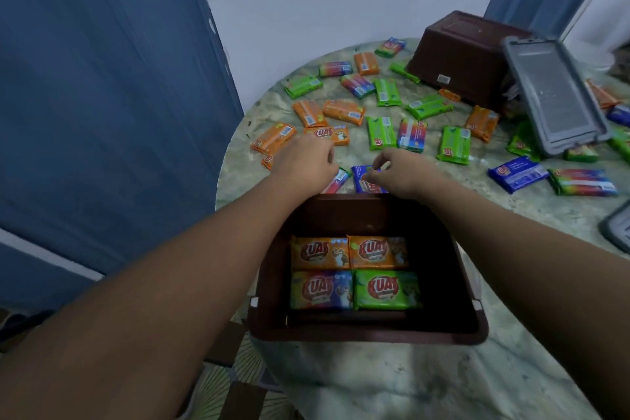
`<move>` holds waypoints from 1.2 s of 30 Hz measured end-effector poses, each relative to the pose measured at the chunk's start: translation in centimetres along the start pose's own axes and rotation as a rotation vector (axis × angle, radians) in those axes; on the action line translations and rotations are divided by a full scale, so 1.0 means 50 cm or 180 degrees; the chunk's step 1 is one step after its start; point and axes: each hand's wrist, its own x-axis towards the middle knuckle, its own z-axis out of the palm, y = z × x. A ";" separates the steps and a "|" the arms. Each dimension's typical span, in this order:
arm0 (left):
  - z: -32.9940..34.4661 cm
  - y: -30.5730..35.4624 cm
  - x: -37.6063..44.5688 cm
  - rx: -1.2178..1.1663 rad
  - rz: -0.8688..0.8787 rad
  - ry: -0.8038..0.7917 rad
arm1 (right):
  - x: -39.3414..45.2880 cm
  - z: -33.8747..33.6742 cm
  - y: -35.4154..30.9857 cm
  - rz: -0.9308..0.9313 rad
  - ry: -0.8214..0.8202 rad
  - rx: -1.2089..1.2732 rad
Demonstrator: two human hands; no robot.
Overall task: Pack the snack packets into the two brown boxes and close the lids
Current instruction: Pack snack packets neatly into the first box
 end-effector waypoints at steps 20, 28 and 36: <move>0.190 -0.036 0.125 0.0311 -0.0774 -0.1501 | 0.181 0.120 -0.006 0.0929 -0.0811 -0.0752; 0.157 -0.037 0.114 -0.0102 -0.0896 -0.1046 | 0.168 0.103 -0.012 0.0779 -0.0222 -0.0602; 0.055 -0.030 0.046 -0.0435 -0.0333 0.0383 | 0.061 0.037 -0.038 0.0156 0.0952 -0.0007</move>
